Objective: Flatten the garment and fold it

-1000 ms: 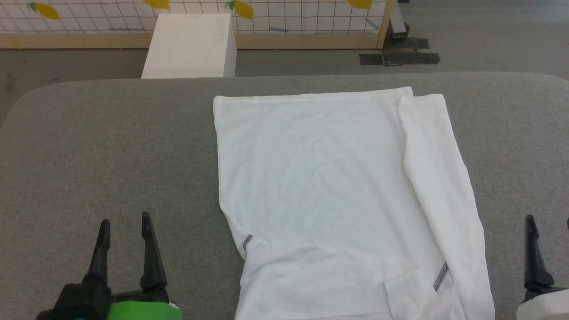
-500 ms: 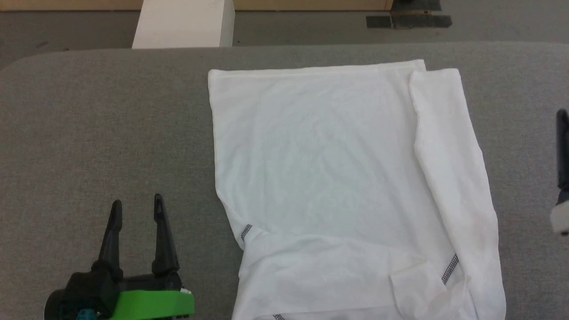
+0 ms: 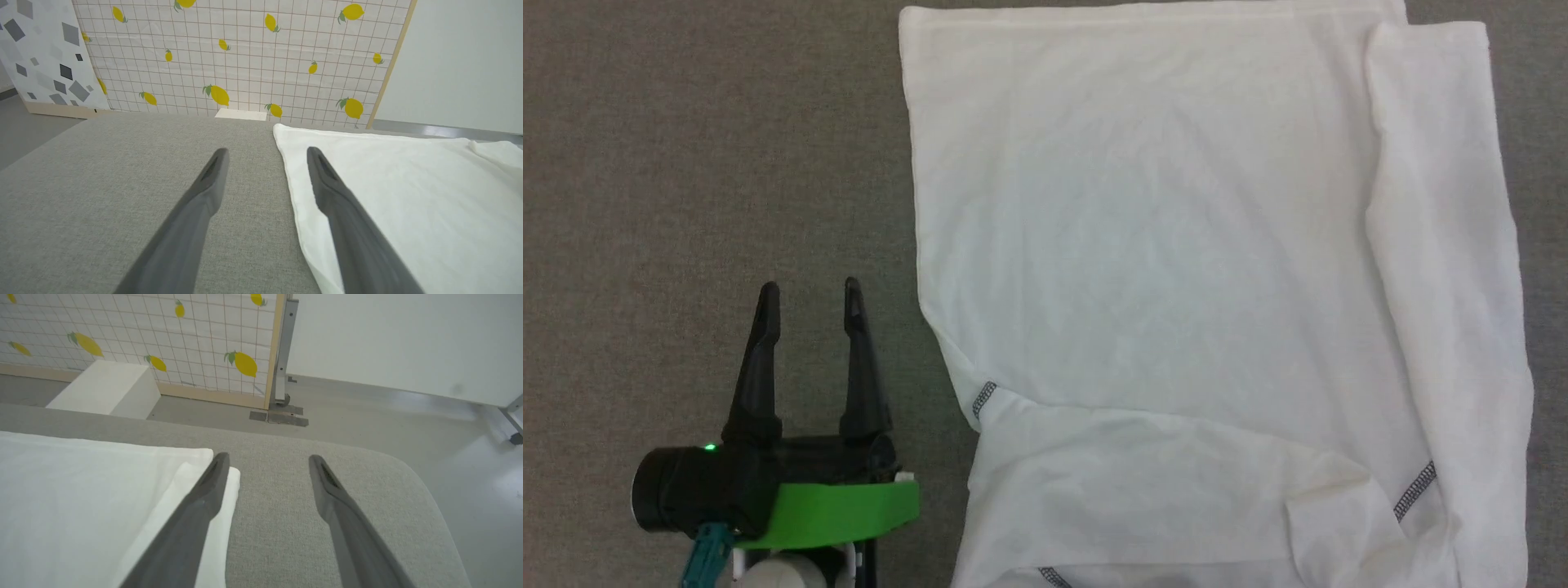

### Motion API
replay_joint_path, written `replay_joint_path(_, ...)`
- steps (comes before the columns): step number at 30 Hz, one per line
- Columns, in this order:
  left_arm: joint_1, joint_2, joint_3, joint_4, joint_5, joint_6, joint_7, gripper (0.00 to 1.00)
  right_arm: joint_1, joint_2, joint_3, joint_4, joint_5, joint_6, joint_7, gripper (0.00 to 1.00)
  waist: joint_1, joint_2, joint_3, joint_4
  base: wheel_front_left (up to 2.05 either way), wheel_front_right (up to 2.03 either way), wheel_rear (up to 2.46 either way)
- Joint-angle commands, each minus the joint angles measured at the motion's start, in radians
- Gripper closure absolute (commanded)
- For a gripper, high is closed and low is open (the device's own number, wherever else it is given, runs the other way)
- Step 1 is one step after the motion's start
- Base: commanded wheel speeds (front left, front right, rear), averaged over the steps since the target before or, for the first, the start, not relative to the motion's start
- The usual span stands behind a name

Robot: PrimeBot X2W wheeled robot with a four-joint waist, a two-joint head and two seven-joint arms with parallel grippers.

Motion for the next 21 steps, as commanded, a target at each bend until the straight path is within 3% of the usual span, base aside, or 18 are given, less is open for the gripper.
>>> replay_joint_path(1, -0.025, -0.011, -0.004, 0.0, 0.014, -0.006, -0.004, 0.0, -0.03, -0.007, 0.0, 0.023, -0.001, -0.002, 0.019, 0.0, -0.0001, 0.0, 0.092, 0.056, 0.0, 0.0, 0.0)
replay_joint_path(15, -0.063, -0.051, -0.017, 0.009, 0.046, -0.04, -0.004, 0.0, -0.063, -0.038, 0.029, 0.201, -0.063, -0.002, 0.056, 0.0, -0.0001, 0.0, 0.152, 0.135, 0.0, 0.0, 0.0)
replay_joint_path(16, -0.064, -0.053, -0.017, 0.012, 0.046, -0.044, -0.004, 0.0, -0.064, -0.036, 0.024, 0.216, -0.072, -0.002, 0.053, 0.07, -0.0001, 0.0, 0.154, 0.14, 0.0, 0.0, 0.0)
replay_joint_path(17, -0.065, -0.055, -0.017, 0.014, 0.047, -0.046, -0.004, 0.0, -0.066, -0.034, 0.021, 0.227, -0.078, -0.002, 0.051, 0.3, -0.0001, 0.0, 0.155, 0.142, 0.0, 0.0, 0.0)
replay_joint_path(18, -0.066, -0.057, -0.017, 0.017, 0.047, -0.049, -0.004, 0.0, -0.068, -0.03, 0.017, 0.238, -0.083, -0.002, 0.047, 0.6, -0.0001, 0.0, 0.157, 0.144, 0.0, 0.0, 0.0)
replay_joint_path(19, -0.066, -0.058, -0.016, 0.018, 0.047, -0.051, -0.004, 0.0, -0.071, -0.027, 0.013, 0.247, -0.086, -0.002, 0.043, 1.0, -0.0001, 0.0, 0.158, 0.145, 0.0, 0.0, 0.0)
replay_joint_path(21, -0.066, -0.06, -0.011, 0.021, 0.048, -0.054, -0.004, 0.0, -0.08, -0.021, 0.007, 0.262, -0.093, -0.002, 0.036, 1.0, -0.0001, 0.0, 0.159, 0.144, 0.0, 0.0, 0.0)
